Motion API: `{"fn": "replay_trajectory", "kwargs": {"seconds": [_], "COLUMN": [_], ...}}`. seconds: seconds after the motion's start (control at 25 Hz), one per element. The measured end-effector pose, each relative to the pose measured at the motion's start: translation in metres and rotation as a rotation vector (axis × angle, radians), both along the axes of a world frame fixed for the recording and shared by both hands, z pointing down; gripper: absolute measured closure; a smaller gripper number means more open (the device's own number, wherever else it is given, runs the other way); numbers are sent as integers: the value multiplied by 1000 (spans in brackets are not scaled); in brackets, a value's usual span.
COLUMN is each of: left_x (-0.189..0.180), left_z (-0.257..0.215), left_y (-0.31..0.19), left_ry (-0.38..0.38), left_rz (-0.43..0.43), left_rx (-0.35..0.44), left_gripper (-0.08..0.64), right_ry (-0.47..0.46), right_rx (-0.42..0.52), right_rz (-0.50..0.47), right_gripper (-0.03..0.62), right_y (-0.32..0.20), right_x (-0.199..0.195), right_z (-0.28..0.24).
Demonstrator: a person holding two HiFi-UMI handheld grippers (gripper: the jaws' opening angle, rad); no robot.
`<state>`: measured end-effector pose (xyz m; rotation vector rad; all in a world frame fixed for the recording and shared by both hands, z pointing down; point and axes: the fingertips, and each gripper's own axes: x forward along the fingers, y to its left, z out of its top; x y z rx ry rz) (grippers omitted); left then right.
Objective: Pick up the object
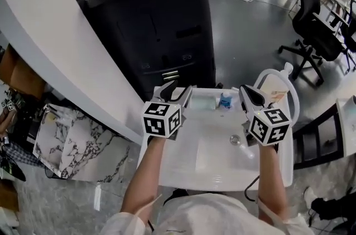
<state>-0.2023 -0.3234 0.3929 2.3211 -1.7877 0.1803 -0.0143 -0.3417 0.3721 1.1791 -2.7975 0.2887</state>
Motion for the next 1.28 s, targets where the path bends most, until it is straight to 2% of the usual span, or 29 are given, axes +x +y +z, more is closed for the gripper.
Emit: {"fn": "replay_trajectory", "kwargs": {"seconds": [0.24,0.52,1.08,1.28], "left_x": [0,12,65,74], "left_z": [-6,1,56,89], "left_y": [-13,-21,-22,-20], "left_ry": [-22,-51,-336,-436], "left_rz": [96,206,535,640], "left_rx": [20,6,-93,-163], "left_gripper": [354,354,353,353], "right_ry": [3,14,55,64], "right_rx": [27,29,21,20], "right_rz": [66,97,112,118], "right_gripper": [591,591,591,591], "right_y": [3,8,19,22], "right_x": [-6,-13,-14,-14], "right_z": [-8,-6,3,7]}}
